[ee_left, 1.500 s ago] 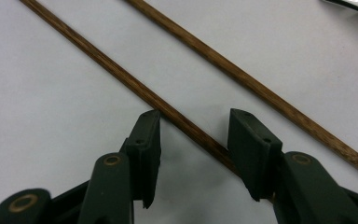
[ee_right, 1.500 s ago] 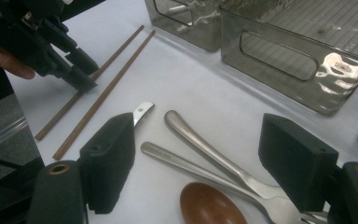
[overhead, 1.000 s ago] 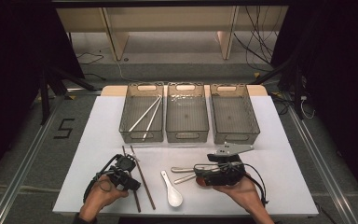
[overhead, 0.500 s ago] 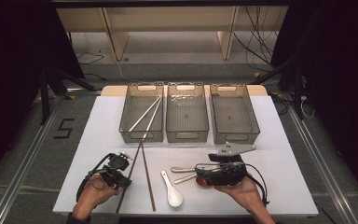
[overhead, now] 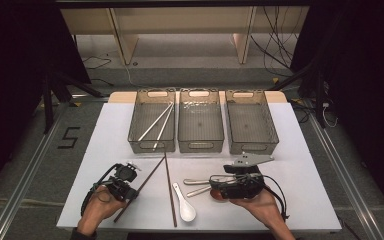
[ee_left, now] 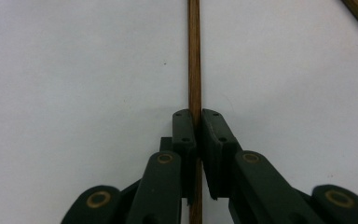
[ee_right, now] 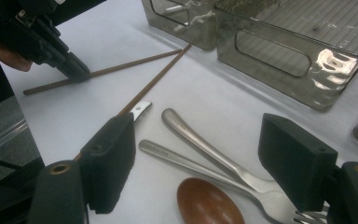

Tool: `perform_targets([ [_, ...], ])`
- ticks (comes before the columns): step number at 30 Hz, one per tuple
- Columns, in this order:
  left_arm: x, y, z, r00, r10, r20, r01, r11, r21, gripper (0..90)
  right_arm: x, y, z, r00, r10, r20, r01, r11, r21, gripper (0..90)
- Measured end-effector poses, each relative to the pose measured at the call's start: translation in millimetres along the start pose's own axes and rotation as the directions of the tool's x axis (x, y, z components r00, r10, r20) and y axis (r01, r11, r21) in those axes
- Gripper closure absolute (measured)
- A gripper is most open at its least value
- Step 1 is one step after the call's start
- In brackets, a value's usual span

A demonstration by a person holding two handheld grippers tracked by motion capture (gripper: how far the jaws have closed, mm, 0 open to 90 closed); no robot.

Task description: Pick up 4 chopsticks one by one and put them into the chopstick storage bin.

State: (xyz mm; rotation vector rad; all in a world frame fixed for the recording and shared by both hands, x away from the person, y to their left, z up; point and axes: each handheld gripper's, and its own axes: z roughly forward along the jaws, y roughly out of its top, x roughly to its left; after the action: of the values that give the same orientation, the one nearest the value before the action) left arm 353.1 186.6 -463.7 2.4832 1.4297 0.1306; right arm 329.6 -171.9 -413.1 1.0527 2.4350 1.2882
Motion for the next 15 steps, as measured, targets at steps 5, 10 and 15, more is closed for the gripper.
perform_targets([
  [5,1.5,-0.2,-1.0,0.9998,0.016,-0.008,-0.016,0.9997,-0.017,84.1,-0.5,0.0,-0.4,1.0000,0.002,-0.003,-0.002,1.000,-0.001,28.4],
  [10,3.3,-0.5,-8.0,0.9998,0.019,-0.008,-0.019,0.9986,-0.050,84.1,-1.5,-0.5,-1.1,1.0000,0.004,-0.003,-0.004,1.000,-0.005,28.4],
  [15,3.7,-0.4,-20.1,0.9994,0.035,0.008,-0.034,0.9966,-0.075,84.0,-1.1,-1.0,-1.4,1.0000,0.004,-0.004,-0.004,1.000,-0.005,28.4],
])
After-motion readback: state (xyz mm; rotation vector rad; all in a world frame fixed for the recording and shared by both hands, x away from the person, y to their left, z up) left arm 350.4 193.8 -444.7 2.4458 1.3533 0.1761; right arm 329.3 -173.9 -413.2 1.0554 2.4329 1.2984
